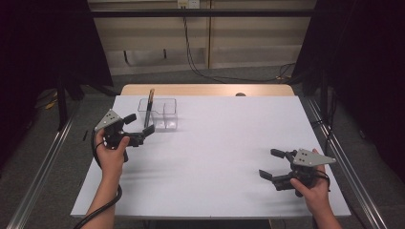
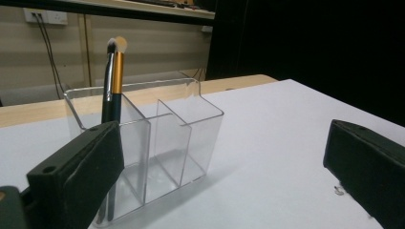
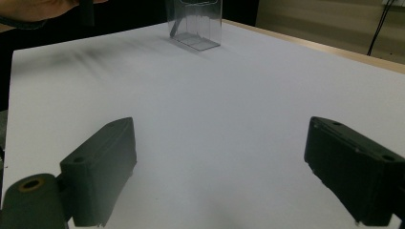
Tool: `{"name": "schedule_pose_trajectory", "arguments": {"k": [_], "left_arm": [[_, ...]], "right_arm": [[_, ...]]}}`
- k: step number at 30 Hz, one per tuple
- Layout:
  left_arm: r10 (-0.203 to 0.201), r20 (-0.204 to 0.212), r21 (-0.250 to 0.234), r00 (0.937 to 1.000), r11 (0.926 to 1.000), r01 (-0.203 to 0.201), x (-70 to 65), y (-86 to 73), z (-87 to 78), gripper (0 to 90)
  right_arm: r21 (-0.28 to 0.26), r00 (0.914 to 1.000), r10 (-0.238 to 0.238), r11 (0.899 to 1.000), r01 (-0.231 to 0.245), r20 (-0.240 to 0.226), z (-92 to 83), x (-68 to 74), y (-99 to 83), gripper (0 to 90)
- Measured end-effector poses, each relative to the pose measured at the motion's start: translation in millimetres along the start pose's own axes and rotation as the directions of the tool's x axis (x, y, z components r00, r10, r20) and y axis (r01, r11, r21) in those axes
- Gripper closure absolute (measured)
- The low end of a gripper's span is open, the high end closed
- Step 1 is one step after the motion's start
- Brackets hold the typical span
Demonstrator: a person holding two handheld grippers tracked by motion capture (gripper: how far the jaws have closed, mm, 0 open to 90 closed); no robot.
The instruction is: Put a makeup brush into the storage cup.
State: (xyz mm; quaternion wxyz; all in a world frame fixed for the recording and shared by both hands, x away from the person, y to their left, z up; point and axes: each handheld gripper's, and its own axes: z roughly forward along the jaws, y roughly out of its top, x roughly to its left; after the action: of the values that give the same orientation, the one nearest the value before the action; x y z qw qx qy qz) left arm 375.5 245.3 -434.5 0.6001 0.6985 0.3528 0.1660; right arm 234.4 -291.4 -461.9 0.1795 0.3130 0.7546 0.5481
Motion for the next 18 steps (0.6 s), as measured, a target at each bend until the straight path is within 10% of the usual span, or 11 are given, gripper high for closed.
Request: {"name": "schedule_pose_trajectory", "arguments": {"k": [18], "left_arm": [[0.037, 0.061, -0.009, 0.9975, 0.9993, -0.037, -15.2, -5.6, -13.7, 0.0]], "right_arm": [[-0.002, 1.0, -0.003, 1.0, 0.003, -0.001, -0.5, 0.3, 0.1, 10.2]]}}
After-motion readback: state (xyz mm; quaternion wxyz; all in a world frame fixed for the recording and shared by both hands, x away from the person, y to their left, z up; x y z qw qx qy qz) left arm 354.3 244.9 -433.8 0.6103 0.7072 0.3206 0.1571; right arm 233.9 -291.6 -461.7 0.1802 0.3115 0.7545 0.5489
